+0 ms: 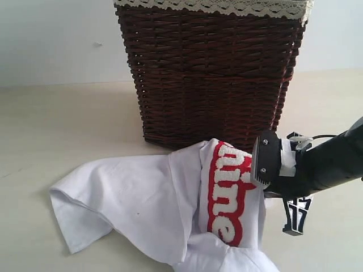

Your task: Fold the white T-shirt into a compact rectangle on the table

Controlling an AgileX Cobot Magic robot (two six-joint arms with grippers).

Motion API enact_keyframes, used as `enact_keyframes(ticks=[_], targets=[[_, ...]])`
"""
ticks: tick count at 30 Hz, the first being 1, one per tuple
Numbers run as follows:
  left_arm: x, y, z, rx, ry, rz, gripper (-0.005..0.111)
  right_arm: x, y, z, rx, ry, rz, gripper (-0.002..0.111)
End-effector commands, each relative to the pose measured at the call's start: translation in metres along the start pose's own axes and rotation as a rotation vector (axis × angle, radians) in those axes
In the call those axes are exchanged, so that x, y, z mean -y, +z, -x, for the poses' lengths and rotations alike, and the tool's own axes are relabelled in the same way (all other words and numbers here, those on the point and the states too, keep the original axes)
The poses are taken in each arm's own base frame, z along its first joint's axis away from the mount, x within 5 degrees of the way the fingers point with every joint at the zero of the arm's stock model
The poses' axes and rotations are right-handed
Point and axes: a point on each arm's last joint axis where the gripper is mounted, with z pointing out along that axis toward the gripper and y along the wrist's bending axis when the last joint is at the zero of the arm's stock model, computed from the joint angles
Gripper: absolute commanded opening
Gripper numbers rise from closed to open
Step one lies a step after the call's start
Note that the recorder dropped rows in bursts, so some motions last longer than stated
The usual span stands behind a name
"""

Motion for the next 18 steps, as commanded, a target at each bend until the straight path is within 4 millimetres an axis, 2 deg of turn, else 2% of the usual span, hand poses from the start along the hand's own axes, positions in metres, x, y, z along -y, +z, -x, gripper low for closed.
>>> enact_keyframes(ticks=[1, 5, 10, 18], targets=[[0.001, -0.001, 0.001, 0.012, -0.003, -0.007, 0.000, 0.003, -0.003, 0.002, 0.008, -0.019, -0.013, 0.000], [0.001, -0.001, 0.001, 0.012, -0.003, -0.007, 0.000, -0.005, -0.015, 0.007, 0.036, -0.162, 0.074, 0.000], [0.001, -0.001, 0.001, 0.012, -0.003, -0.007, 0.000, -0.032, -0.035, 0.004, 0.028, -0.445, 0.365, 0.000], [0.001, -0.001, 0.001, 0.012, -0.003, -0.007, 0.000, -0.043, -0.047, -0.017, -0.180, -0.472, 0.564, 0.000]])
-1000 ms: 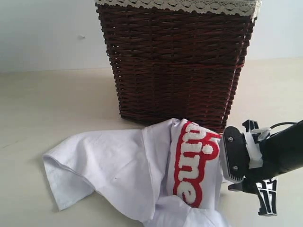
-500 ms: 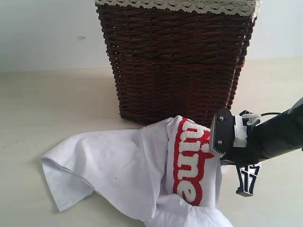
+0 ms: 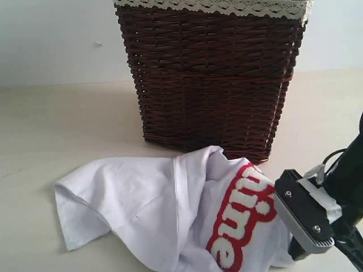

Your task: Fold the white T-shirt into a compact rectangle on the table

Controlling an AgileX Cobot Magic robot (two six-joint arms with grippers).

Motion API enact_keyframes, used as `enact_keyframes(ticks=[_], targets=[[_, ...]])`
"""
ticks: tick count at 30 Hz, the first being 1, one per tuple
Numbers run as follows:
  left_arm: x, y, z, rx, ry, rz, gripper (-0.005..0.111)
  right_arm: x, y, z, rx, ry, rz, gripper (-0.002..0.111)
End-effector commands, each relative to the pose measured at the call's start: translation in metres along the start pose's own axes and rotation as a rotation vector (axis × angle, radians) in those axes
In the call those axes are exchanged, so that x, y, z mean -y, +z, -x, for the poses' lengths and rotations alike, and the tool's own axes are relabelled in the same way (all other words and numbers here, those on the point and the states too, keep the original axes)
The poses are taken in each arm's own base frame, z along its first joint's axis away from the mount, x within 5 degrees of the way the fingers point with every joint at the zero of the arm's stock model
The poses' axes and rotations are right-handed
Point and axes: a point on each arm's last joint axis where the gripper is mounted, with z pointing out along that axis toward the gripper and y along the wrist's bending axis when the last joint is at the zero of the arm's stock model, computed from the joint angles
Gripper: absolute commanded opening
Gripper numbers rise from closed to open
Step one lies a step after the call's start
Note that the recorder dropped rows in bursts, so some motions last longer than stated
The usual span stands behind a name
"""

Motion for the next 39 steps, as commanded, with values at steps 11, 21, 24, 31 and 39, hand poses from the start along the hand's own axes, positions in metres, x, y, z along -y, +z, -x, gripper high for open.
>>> enact_keyframes(ticks=[11, 21, 24, 31, 39], targets=[[0.001, -0.001, 0.001, 0.012, -0.003, -0.007, 0.000, -0.026, -0.051, -0.042, -0.627, -0.098, 0.100, 0.000], [0.001, -0.001, 0.001, 0.012, -0.003, -0.007, 0.000, 0.010, -0.060, -0.039, -0.587, 0.163, -0.426, 0.015], [0.001, -0.001, 0.001, 0.012, -0.003, -0.007, 0.000, 0.018, -0.061, -0.035, -0.531, 0.179, -0.519, 0.038], [0.001, -0.001, 0.001, 0.012, -0.003, -0.007, 0.000, 0.019, -0.094, -0.016, -0.223, 0.576, -0.884, 0.060], [0.001, -0.001, 0.001, 0.012, -0.003, -0.007, 0.000, 0.008, -0.104, -0.001, 0.020, 0.806, -0.887, 0.056]])
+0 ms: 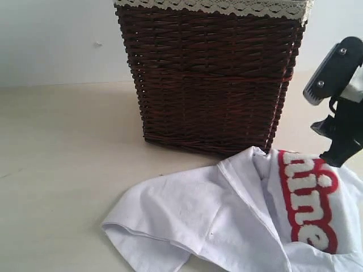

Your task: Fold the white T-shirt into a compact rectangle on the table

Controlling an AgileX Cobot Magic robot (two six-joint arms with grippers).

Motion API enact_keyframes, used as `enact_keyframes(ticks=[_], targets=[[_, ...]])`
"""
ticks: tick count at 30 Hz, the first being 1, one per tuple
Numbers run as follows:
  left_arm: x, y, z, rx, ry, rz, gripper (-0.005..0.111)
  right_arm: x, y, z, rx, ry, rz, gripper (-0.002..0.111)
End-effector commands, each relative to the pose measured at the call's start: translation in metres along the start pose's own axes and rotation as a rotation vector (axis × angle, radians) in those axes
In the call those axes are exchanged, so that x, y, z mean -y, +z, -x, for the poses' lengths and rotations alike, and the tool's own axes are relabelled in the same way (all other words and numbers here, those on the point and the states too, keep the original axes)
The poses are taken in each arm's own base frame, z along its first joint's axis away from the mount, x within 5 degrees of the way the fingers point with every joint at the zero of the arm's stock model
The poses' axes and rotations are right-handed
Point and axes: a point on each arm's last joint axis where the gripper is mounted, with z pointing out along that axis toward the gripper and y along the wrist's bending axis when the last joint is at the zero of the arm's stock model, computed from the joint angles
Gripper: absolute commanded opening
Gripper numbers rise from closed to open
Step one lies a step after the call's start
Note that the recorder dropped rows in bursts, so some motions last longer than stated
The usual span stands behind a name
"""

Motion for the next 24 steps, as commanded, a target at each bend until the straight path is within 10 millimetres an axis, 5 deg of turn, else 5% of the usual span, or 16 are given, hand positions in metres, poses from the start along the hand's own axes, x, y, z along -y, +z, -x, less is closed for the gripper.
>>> enact_keyframes(ticks=[1, 6, 10, 13, 17, 24], targets=[[0.001, -0.001, 0.001, 0.012, -0.003, -0.007, 0.000, -0.012, 0.006, -0.004, -0.048, 0.027, 0.137, 0.056], [0.001, -0.001, 0.001, 0.012, -0.003, -0.007, 0.000, -0.033, 0.011, 0.001, 0.005, 0.000, 0.357, 0.056], [0.001, -0.001, 0.001, 0.012, -0.003, -0.007, 0.000, -0.061, 0.005, 0.010, 0.232, -0.302, 0.672, 0.056], [0.001, -0.001, 0.001, 0.012, -0.003, -0.007, 0.000, -0.073, 0.011, 0.009, 0.340, -0.424, 0.749, 0.056], [0.001, -0.001, 0.001, 0.012, -0.003, -0.007, 0.000, -0.075, 0.041, -0.002, 0.177, -0.404, 0.600, 0.056], [0.001, -0.001, 0.001, 0.012, -0.003, -0.007, 0.000, -0.097, 0.059, -0.018, -0.039, -0.245, 0.714, 0.056]])
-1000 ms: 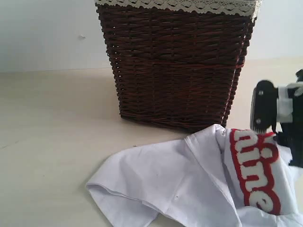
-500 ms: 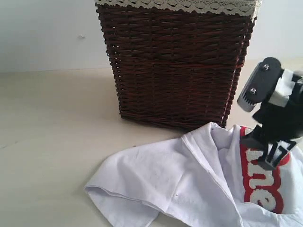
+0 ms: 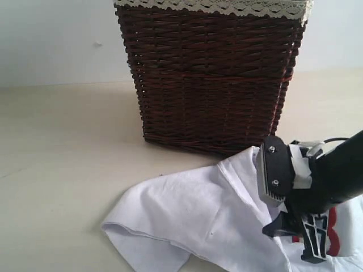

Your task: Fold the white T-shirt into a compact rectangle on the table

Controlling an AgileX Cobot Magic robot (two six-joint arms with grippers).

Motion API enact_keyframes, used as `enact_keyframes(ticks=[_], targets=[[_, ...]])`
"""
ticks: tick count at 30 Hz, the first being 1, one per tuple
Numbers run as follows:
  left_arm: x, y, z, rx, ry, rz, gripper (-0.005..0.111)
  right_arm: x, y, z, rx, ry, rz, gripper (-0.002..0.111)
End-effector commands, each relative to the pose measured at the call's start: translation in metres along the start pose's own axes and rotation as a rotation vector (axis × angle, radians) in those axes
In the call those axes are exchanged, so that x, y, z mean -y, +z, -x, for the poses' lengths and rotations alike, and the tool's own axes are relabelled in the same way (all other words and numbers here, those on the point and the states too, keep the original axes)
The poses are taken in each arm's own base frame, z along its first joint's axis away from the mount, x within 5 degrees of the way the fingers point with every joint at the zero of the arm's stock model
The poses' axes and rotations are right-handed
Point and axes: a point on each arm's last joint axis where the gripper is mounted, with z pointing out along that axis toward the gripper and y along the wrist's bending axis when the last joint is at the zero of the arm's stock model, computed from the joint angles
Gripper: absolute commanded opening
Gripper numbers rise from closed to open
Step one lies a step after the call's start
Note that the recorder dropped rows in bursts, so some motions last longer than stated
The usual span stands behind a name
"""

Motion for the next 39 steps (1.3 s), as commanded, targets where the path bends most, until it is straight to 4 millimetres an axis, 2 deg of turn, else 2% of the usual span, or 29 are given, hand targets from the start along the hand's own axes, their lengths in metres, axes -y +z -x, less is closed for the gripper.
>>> enact_keyframes(ticks=[1, 5, 7, 12, 13, 17, 21, 24, 29, 33, 39], targets=[[0.001, -0.001, 0.001, 0.012, -0.003, -0.007, 0.000, -0.003, 0.011, -0.002, -0.044, 0.151, 0.034, 0.056], [0.001, -0.001, 0.001, 0.012, -0.003, -0.007, 0.000, -0.005, 0.014, -0.003, -0.054, 0.240, 0.052, 0.055], [0.001, -0.001, 0.001, 0.012, -0.003, -0.007, 0.000, -0.005, 0.015, -0.004, -0.058, 0.287, 0.062, 0.048], [0.001, -0.001, 0.001, 0.012, -0.003, -0.007, 0.000, -0.010, 0.015, -0.002, -0.054, 0.297, 0.115, 0.006], [0.001, -0.001, 0.001, 0.012, -0.003, -0.007, 0.000, -0.011, 0.014, -0.002, -0.055, 0.297, 0.124, 0.000], [0.001, -0.001, 0.001, 0.012, -0.003, -0.007, 0.000, -0.012, 0.011, 0.000, -0.038, 0.268, 0.135, 0.000], [0.001, -0.001, 0.001, 0.012, -0.003, -0.007, 0.000, -0.011, -0.003, 0.011, 0.065, 0.155, 0.082, 0.000], [0.001, -0.001, 0.001, 0.012, -0.003, -0.007, 0.000, -0.010, -0.019, 0.027, 0.210, 0.103, 0.016, 0.000], [0.001, -0.001, 0.001, 0.012, -0.003, -0.007, 0.000, -0.006, -0.035, 0.053, 0.516, 0.149, -0.041, 0.000], [0.001, -0.001, 0.001, 0.012, -0.003, -0.007, 0.000, 0.005, -0.030, 0.064, 0.642, 0.264, 0.002, 0.000], [0.001, -0.001, 0.001, 0.012, -0.003, -0.007, 0.000, 0.048, -0.005, 0.080, 0.687, 0.344, 0.020, 0.000]])
